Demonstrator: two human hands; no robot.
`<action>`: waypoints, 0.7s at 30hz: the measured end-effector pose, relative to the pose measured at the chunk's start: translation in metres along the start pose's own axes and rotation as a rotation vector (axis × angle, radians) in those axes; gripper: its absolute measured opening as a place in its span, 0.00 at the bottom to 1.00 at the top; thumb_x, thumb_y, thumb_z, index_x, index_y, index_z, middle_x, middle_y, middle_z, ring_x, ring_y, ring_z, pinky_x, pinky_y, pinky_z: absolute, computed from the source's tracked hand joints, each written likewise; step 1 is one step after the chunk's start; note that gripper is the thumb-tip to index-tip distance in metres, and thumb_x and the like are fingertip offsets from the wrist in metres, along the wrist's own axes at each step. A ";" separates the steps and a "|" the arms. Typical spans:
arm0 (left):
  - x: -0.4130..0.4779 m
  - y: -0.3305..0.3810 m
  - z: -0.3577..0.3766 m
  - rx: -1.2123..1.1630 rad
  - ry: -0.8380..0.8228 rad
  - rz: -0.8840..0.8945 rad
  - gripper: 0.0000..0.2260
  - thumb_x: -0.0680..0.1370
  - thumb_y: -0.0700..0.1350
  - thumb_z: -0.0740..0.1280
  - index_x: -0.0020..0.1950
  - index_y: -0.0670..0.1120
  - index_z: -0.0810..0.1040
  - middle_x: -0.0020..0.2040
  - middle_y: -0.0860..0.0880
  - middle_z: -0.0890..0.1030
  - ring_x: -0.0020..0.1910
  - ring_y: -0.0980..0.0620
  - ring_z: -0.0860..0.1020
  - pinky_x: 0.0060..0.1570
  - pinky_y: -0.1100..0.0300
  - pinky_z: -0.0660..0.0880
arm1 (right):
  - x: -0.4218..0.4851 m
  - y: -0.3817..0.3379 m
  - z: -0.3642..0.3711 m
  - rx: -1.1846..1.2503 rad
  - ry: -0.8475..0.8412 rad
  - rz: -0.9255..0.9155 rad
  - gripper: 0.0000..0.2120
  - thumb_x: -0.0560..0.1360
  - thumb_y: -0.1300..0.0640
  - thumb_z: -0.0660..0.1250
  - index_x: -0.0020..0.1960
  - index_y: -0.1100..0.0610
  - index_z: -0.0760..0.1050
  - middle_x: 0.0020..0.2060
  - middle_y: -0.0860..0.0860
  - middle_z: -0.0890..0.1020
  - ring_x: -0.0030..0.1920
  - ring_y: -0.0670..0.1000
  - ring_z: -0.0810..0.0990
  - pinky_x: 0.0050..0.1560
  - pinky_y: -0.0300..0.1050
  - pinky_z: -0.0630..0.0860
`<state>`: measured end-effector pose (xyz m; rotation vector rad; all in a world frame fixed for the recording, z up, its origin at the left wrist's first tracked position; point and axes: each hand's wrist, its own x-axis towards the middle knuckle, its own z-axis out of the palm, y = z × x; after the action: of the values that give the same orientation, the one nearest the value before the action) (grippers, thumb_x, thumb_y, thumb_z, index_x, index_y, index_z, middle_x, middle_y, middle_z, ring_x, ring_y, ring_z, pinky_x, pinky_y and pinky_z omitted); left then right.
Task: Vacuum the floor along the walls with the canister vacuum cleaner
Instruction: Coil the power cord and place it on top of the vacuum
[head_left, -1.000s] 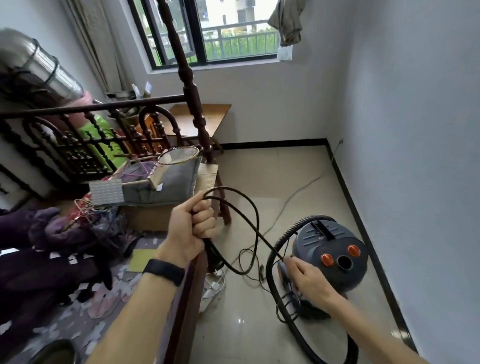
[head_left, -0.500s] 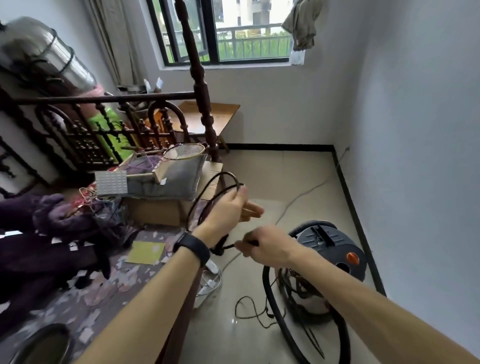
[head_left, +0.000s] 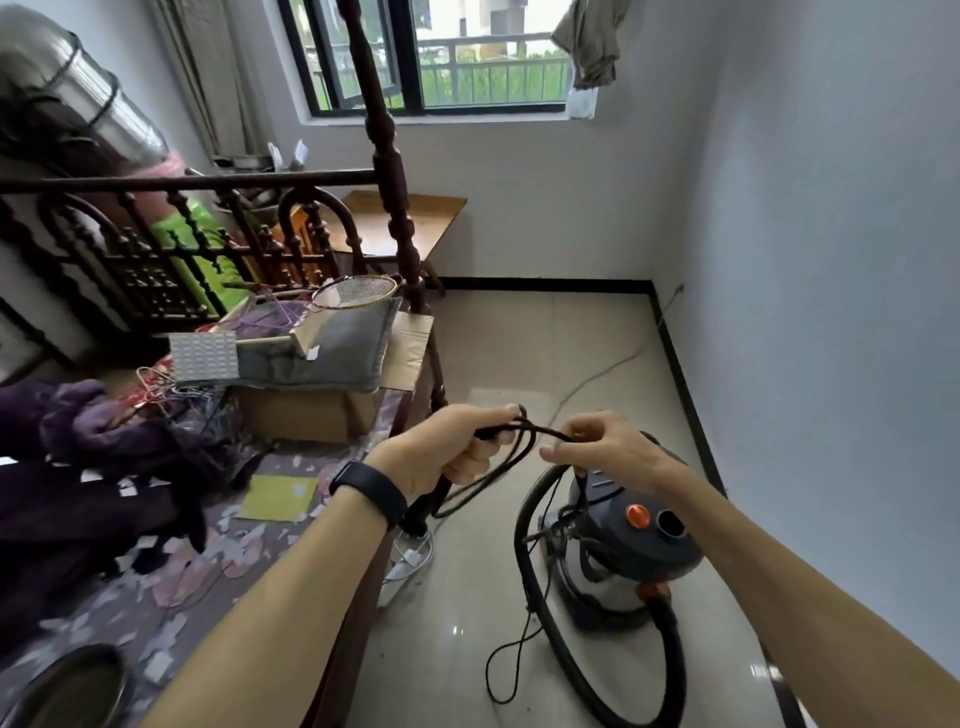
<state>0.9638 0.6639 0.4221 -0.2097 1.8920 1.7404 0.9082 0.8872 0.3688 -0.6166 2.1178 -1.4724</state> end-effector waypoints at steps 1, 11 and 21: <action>-0.001 0.001 -0.005 -0.090 -0.015 0.003 0.17 0.82 0.56 0.59 0.36 0.50 0.68 0.26 0.56 0.58 0.21 0.58 0.53 0.19 0.65 0.48 | -0.002 0.008 -0.002 0.030 0.030 0.022 0.17 0.73 0.46 0.76 0.37 0.57 0.78 0.32 0.50 0.76 0.35 0.48 0.74 0.41 0.43 0.72; -0.007 0.007 -0.041 -0.467 0.038 0.134 0.16 0.82 0.51 0.60 0.34 0.50 0.65 0.26 0.55 0.54 0.20 0.58 0.54 0.21 0.63 0.47 | -0.007 0.041 0.029 -0.769 0.284 0.007 0.13 0.77 0.38 0.66 0.53 0.43 0.67 0.50 0.39 0.75 0.56 0.45 0.74 0.74 0.61 0.57; -0.019 0.024 -0.072 -0.731 0.128 0.263 0.16 0.81 0.50 0.59 0.33 0.51 0.64 0.22 0.56 0.58 0.18 0.59 0.55 0.19 0.65 0.48 | 0.010 0.059 0.048 -0.053 0.516 0.136 0.08 0.82 0.54 0.68 0.47 0.56 0.82 0.37 0.49 0.86 0.37 0.46 0.86 0.47 0.45 0.84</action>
<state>0.9473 0.5934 0.4528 -0.3573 1.3219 2.6003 0.9250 0.8654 0.2979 -0.1044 2.5271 -1.6287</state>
